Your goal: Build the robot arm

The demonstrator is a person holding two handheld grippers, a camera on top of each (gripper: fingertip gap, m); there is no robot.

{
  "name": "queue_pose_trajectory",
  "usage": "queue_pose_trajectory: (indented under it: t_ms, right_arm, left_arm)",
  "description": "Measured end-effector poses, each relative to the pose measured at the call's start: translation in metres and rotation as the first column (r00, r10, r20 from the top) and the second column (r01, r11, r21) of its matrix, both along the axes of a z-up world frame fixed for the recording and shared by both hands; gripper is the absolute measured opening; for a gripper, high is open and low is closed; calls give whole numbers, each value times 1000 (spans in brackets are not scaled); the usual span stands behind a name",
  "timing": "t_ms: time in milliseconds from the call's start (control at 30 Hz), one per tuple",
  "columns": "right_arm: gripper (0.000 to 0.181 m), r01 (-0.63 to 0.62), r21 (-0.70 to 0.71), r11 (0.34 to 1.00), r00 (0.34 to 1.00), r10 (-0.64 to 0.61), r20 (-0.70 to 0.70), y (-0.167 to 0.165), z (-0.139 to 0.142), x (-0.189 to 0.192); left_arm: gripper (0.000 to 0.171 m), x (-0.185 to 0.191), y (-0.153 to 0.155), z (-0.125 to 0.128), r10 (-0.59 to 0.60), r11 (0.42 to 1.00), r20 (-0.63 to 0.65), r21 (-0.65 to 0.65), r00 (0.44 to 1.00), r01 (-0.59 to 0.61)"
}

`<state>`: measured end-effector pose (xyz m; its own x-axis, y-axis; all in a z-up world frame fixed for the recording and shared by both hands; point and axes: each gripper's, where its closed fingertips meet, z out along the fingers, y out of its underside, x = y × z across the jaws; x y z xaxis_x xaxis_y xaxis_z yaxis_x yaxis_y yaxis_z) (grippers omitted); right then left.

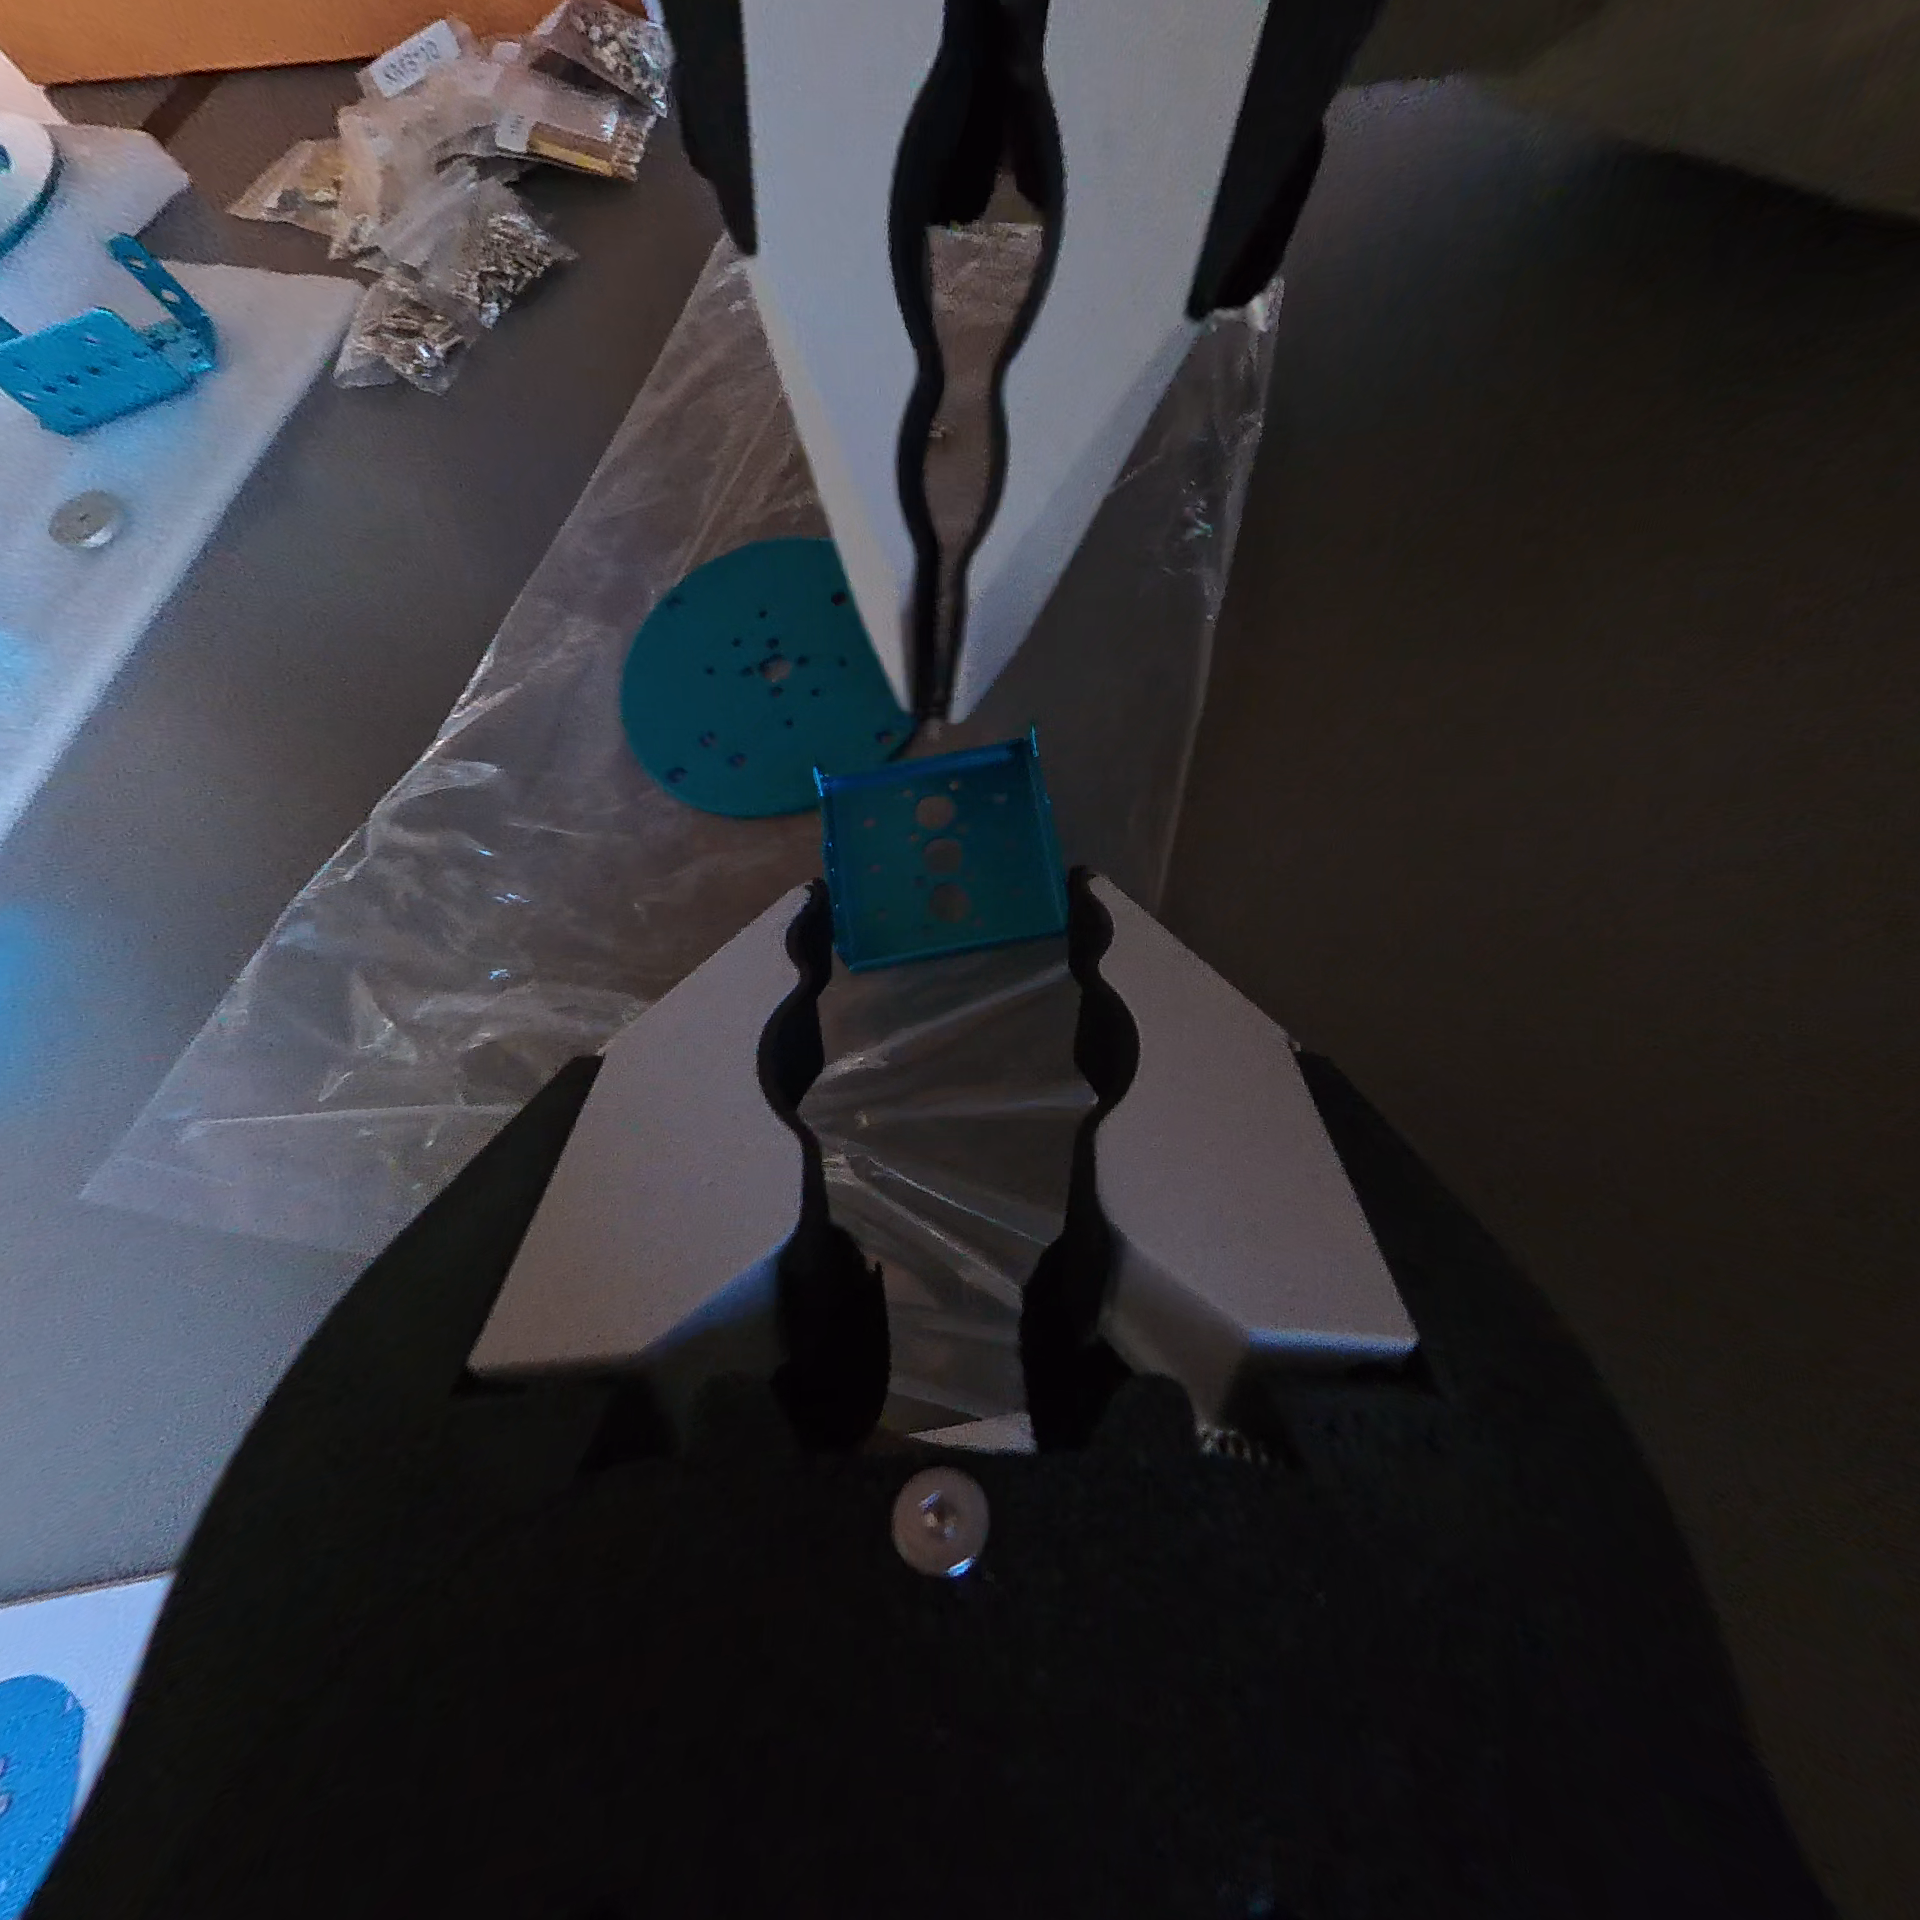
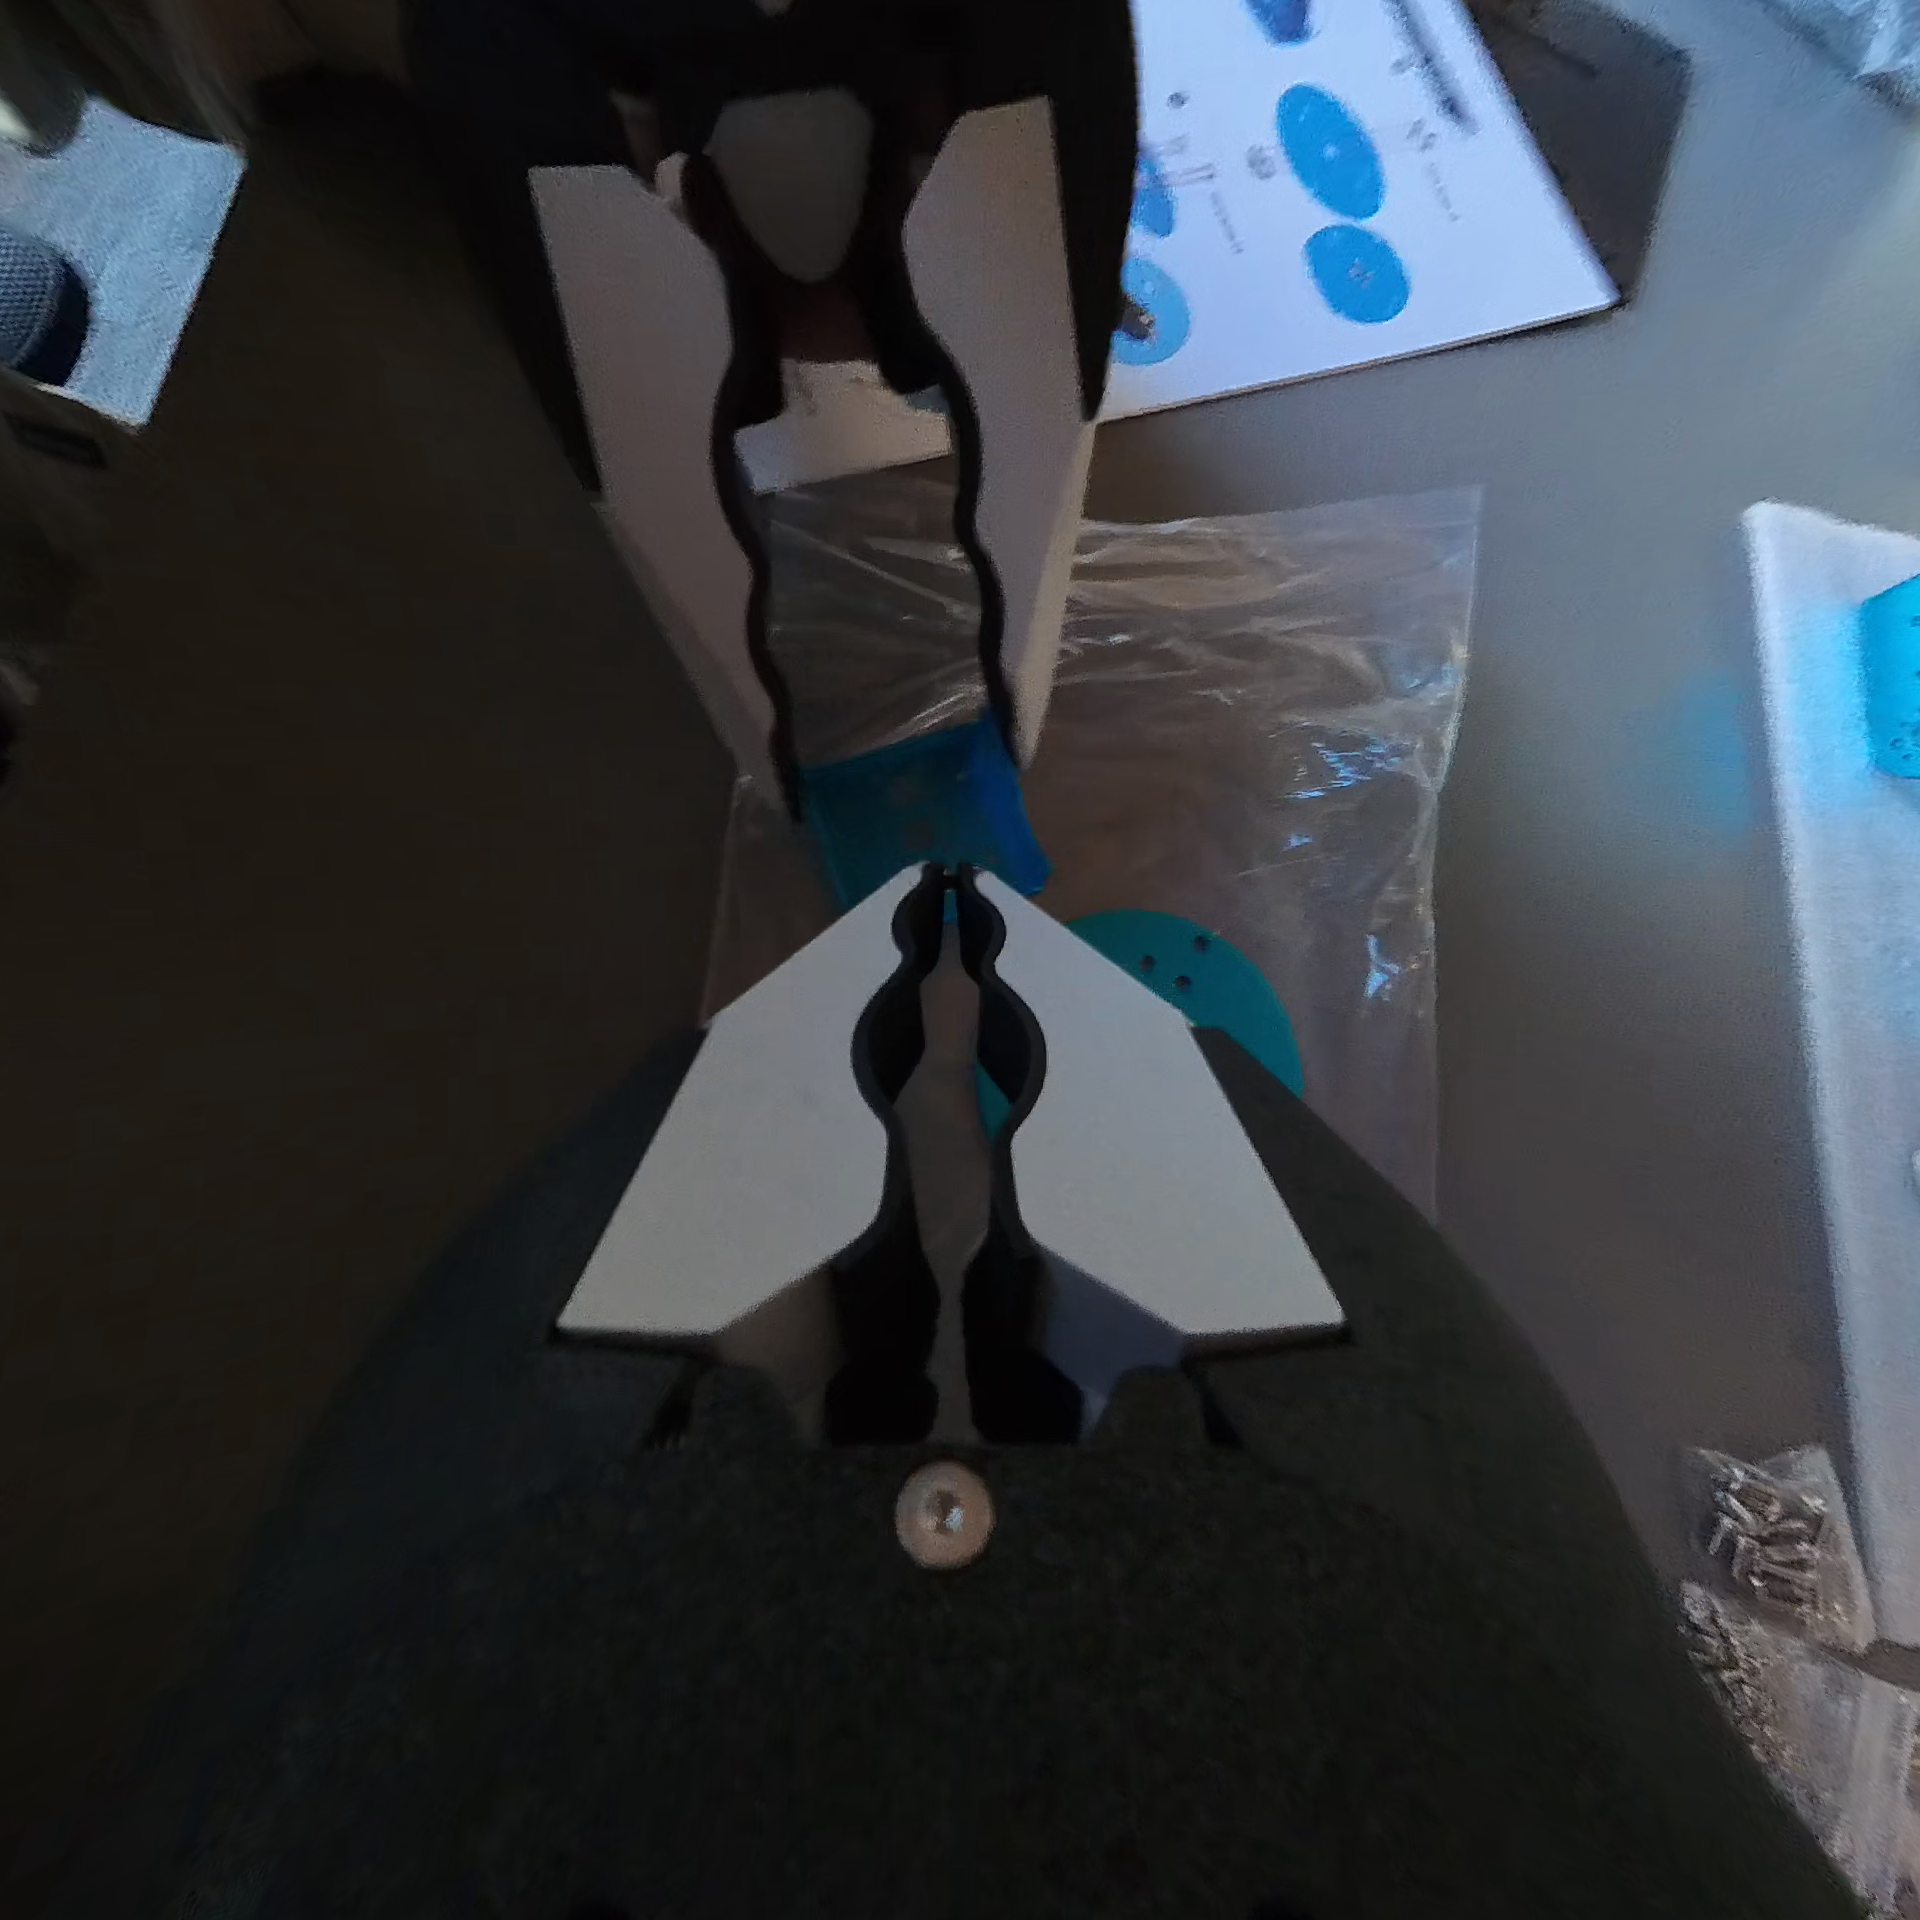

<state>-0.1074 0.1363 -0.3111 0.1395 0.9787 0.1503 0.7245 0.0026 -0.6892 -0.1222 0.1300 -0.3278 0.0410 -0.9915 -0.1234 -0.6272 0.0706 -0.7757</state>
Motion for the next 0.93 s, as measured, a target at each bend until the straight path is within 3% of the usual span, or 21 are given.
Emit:
queue_pose_trajectory:
  t_ms: [100, 400, 600, 933]
  right_arm:
    - [2, -61, -87, 994, 997, 66, 51, -6, 3, 1]
    - [2, -257, -87, 963, 951, 268, 157, -15, -4, -1]
    - [2, -309, -96, 946, 916, 324, 237, -16, -7, -5]
    - [2, -329, -126, 936, 882, 352, 313, -15, -11, -8]
  left_arm:
    - [45, -1, 3, 4, 4, 1000, 18, -4, 1000, -4]
    - [45, -1, -3, 10, -44, 998, 86, -36, 995, 47]
    - [44, -1, -2, 7, -58, 997, 50, 60, 997, 55]
    - [44, -2, -1, 9, -62, 993, 52, 101, 997, 57]
